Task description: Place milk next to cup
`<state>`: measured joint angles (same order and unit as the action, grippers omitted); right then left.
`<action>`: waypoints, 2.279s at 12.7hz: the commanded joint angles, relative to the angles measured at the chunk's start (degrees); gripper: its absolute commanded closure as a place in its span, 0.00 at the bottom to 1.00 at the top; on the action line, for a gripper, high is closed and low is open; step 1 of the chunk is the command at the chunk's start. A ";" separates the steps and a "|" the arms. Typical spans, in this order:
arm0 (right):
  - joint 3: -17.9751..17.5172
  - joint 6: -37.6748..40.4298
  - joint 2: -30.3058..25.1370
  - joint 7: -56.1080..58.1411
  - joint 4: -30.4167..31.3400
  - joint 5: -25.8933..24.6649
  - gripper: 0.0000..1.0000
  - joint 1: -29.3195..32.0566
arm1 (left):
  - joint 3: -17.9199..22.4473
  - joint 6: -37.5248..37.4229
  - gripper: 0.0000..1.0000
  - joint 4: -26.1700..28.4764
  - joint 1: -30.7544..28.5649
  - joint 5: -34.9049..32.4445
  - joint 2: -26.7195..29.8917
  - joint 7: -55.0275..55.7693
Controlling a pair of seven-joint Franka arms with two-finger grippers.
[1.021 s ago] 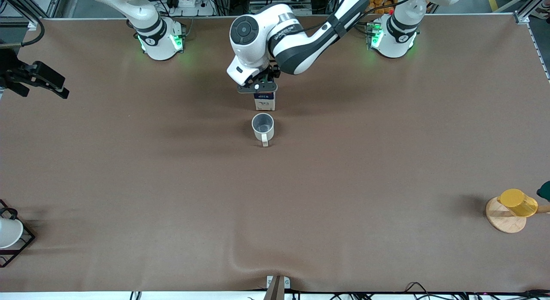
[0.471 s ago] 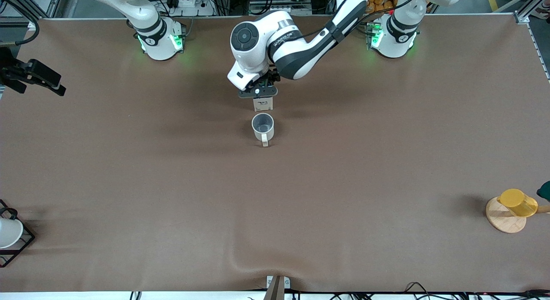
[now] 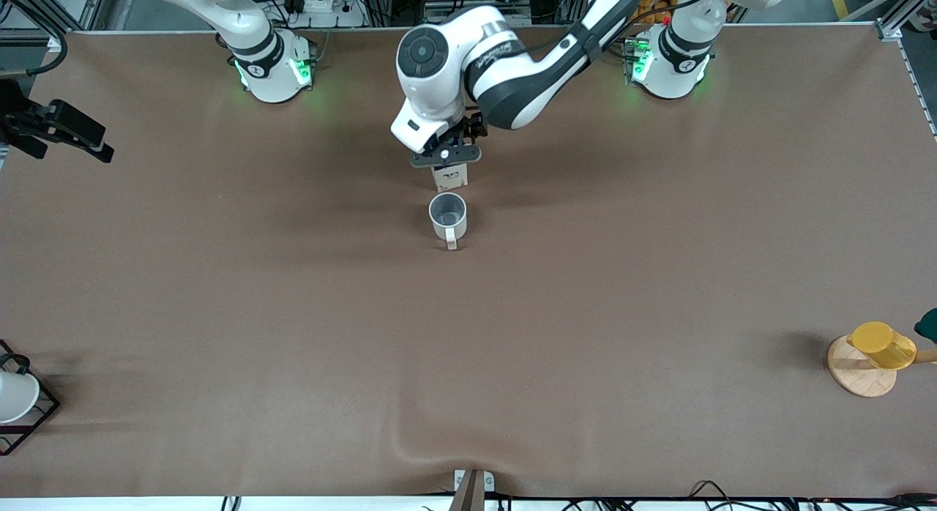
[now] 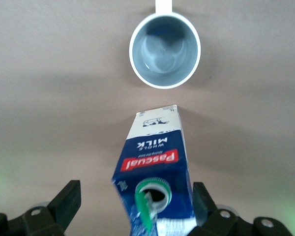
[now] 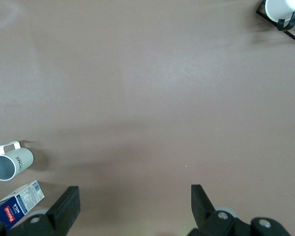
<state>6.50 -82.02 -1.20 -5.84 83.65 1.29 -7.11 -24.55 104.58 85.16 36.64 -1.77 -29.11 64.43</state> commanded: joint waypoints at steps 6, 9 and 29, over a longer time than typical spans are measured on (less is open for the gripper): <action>-0.69 1.07 0.50 0.39 -2.00 1.08 0.00 1.22 | -0.06 -5.17 0.00 0.71 -15.52 -1.30 14.51 0.34; -0.61 1.07 0.41 0.48 -2.00 1.08 0.00 1.22 | -0.06 -6.40 0.00 0.80 -24.92 -1.30 17.94 -7.88; -0.78 0.98 0.24 -0.40 -2.09 0.91 0.00 1.13 | 16.63 -15.37 0.00 4.84 -38.84 1.68 30.25 -50.18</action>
<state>6.32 -81.91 -1.21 -5.92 82.73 1.33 -7.06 -10.16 89.32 88.01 -2.95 -1.74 -1.12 16.80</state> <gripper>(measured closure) 0.000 0.000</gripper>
